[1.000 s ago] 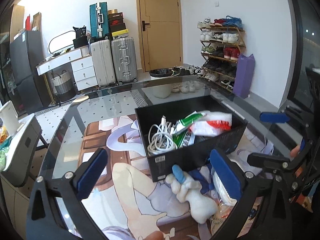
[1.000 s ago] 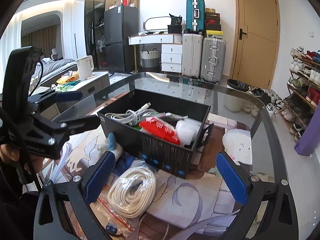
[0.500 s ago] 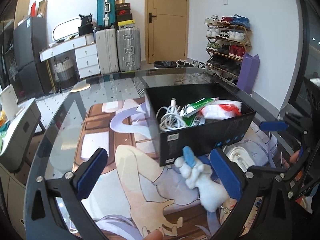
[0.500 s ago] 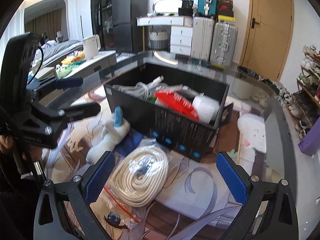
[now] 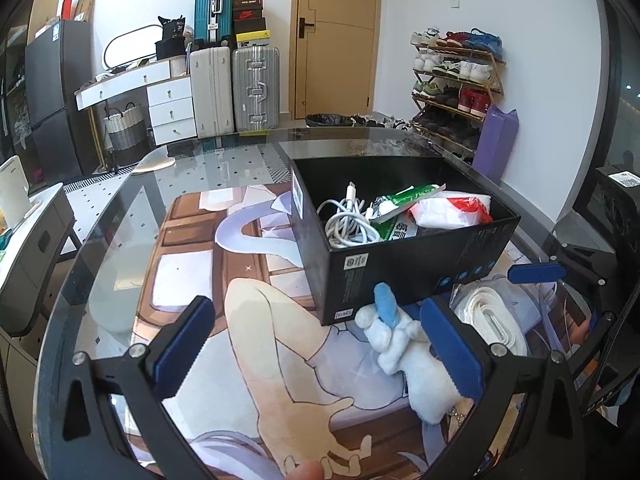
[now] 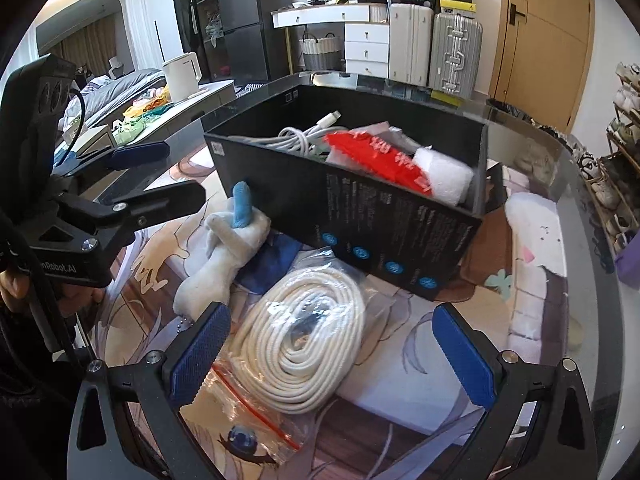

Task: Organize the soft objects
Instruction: 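Reach the right gripper to the bagged white rope while the left approaches the plush bunny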

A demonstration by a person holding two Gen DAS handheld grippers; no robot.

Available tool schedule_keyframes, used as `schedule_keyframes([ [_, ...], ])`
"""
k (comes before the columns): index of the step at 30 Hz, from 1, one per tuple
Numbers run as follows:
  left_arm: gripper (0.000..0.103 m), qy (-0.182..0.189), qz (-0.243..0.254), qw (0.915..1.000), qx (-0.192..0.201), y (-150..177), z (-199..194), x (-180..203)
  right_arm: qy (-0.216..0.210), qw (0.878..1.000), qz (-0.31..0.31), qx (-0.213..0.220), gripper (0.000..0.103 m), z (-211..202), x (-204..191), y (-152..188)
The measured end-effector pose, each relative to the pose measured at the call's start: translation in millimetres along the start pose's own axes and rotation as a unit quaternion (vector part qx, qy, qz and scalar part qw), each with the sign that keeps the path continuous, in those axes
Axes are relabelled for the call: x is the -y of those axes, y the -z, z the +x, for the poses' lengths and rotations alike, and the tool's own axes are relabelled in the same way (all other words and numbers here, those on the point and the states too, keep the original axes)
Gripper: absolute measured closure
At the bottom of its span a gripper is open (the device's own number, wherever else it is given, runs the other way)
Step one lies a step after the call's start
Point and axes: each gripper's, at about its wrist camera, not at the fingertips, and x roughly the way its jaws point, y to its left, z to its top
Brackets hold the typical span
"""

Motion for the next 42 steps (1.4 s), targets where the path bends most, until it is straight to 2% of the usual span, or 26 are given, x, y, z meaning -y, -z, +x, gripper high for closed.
schedule_keyframes([
  [6,0.0,0.004,-0.006,0.9999,-0.009,2,4,-4,-0.002,1.0,0.012,-0.012,0.001,14,-8,-2],
  [12,0.0,0.012,-0.014,0.9997,-0.017,3,7,-8,0.031,0.999,0.01,-0.027,0.001,27,-11,1],
  [24,0.0,0.012,-0.009,0.9997,-0.017,4,6,-6,0.018,0.999,-0.006,-0.044,0.001,22,7,11],
  [35,0.0,0.011,0.002,0.9998,-0.017,4,6,0,0.025,0.999,0.0,-0.036,0.001,23,2,12],
  [42,0.0,0.025,0.01,0.9994,-0.021,3,5,5,0.029,0.999,0.005,-0.03,0.001,27,-4,7],
])
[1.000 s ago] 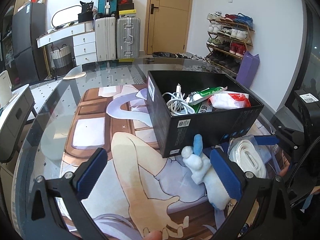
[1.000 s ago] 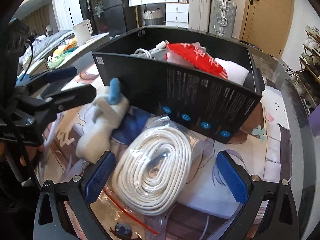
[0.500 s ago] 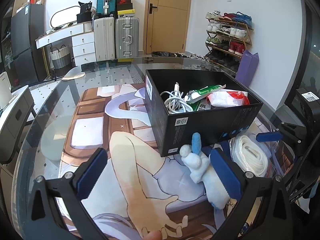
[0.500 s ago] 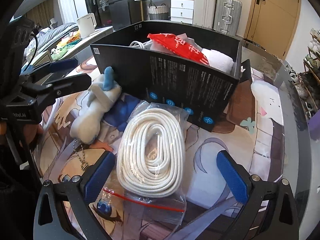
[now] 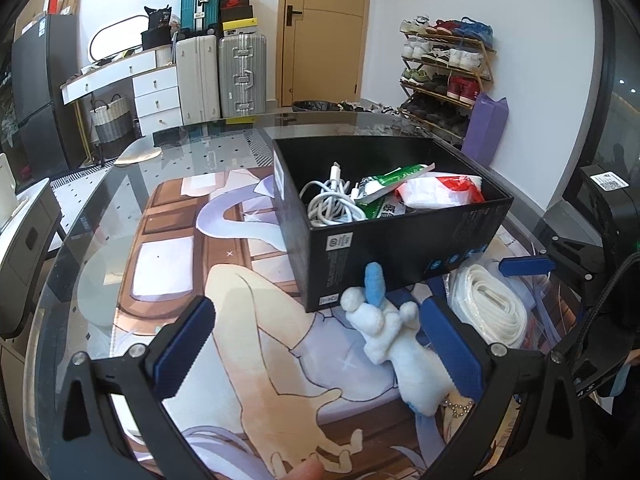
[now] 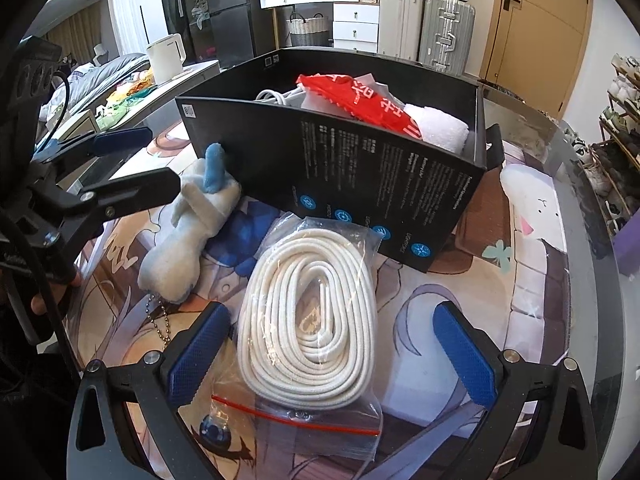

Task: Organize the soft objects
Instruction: 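Reach the right gripper to the bagged white rope while the left approaches the plush bunny, then grasp the bagged rope with the right gripper while the left grasps the plush bunny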

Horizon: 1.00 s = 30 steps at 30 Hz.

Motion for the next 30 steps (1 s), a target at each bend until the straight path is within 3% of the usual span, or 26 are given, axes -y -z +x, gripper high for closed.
schedule_keyframes([
  [8,0.0,0.016,-0.001,0.9997,-0.019,0,3,2,0.0,1.0,-0.002,0.005,0.003,0,-1,0],
  [11,0.0,0.001,0.019,0.9996,-0.02,2,4,9,-0.001,1.0,-0.004,0.011,0.011,-2,-1,2],
  [16,0.0,-0.002,0.037,0.9989,-0.031,5,6,15,0.0,1.0,-0.005,0.022,0.038,-7,-2,0],
  [23,0.0,0.021,0.033,0.9986,-0.035,6,7,16,-0.004,1.0,-0.009,0.024,0.046,-9,-1,1],
  [30,0.0,0.008,0.04,0.9988,-0.026,6,6,18,-0.02,0.999,-0.026,0.025,0.058,-12,-9,3],
])
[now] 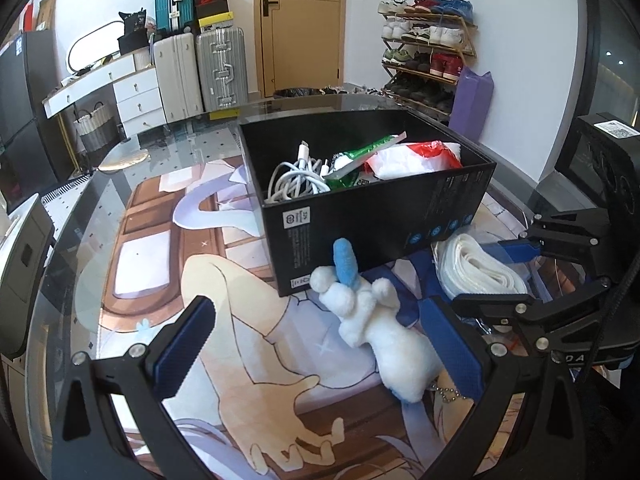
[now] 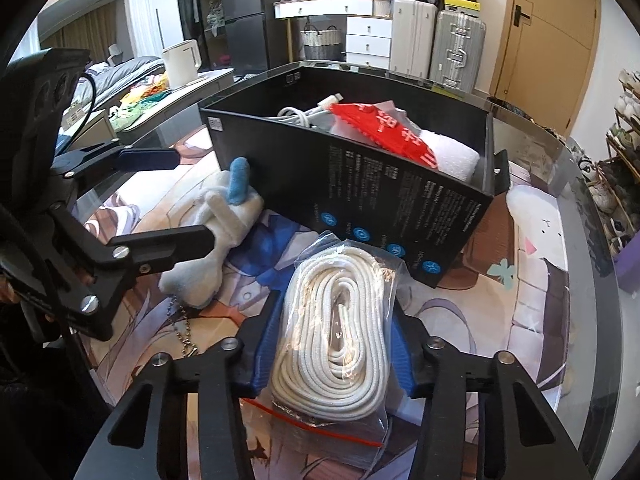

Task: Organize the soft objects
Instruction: 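Grasp the bagged rope with the right gripper while the left grasps the plush bunny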

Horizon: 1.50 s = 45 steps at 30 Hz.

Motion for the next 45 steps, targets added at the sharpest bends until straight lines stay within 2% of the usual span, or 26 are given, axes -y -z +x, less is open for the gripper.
schedule_keyframes([
  [11,0.0,0.016,-0.001,0.9997,-0.02,0,6,1,-0.007,1.0,-0.006,0.023,0.061,-21,3,-3],
  [21,0.0,-0.01,-0.024,0.9991,-0.035,-3,16,2,-0.002,0.999,-0.012,0.031,0.061,-34,7,-3],
  [26,0.0,-0.013,-0.019,0.9989,-0.042,-5,22,10,0.003,0.999,-0.01,0.032,0.061,-34,8,-4],
  [30,0.003,-0.027,0.006,0.9984,-0.05,-3,25,19,0.005,0.999,-0.008,0.033,0.061,-36,11,-3],
  [33,0.017,-0.024,0.019,0.998,-0.056,-2,27,23,0.007,0.999,-0.007,0.034,0.061,-38,12,-3],
  [35,0.021,-0.022,0.025,0.998,-0.054,-2,26,25,0.007,0.999,-0.007,0.035,0.061,-40,12,-3],
  [37,0.043,-0.014,0.031,0.9981,-0.051,-1,25,27,0.007,0.999,-0.008,0.036,0.061,-41,12,-3],
  [38,0.045,-0.006,0.031,0.9983,-0.049,0,24,27,0.008,0.999,-0.008,0.037,0.061,-41,12,-3],
  [39,0.054,-0.005,0.032,0.9983,-0.048,1,23,28,0.007,0.999,-0.008,0.037,0.061,-41,12,-3],
  [41,0.058,-0.012,0.032,0.9984,-0.046,1,21,28,0.006,0.999,-0.008,0.038,0.061,-43,12,-3],
  [43,0.068,-0.011,0.03,0.9983,-0.048,1,19,28,0.006,0.999,-0.009,0.041,0.061,-44,12,-2],
  [45,0.069,-0.004,0.027,0.9985,-0.048,0,17,27,0.005,0.999,-0.008,0.043,0.061,-46,13,-2],
])
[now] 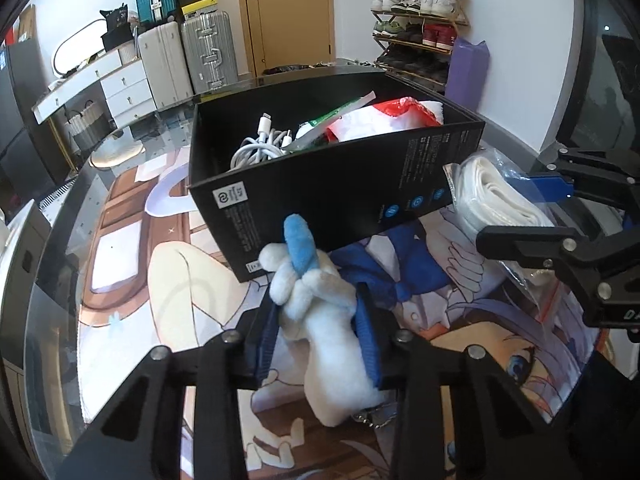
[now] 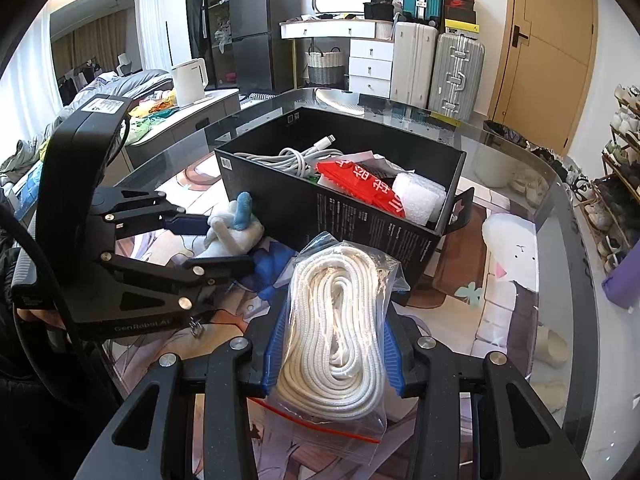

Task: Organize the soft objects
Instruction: 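Carry the rope bag and plush bunny over the black crate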

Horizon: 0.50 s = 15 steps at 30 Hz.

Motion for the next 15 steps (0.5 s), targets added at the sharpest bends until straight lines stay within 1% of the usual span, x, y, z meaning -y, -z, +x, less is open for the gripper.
schedule_keyframes([
  [6,0.07,0.007,-0.003,0.9998,0.016,-1,-10,-2,0.009,1.0,0.008,0.018,0.061,-8,4,-3],
  [9,0.07,0.025,-0.005,0.9992,0.032,-2,-18,-5,0.013,0.999,0.012,0.028,0.061,-14,6,-4],
  [12,0.07,0.034,-0.006,0.9986,0.04,-2,-23,-6,0.014,0.999,0.012,0.032,0.061,-20,5,-5],
  [15,0.07,0.046,-0.007,0.9973,0.057,-3,-31,-5,0.015,0.999,0.011,0.037,0.061,-23,4,-7],
])
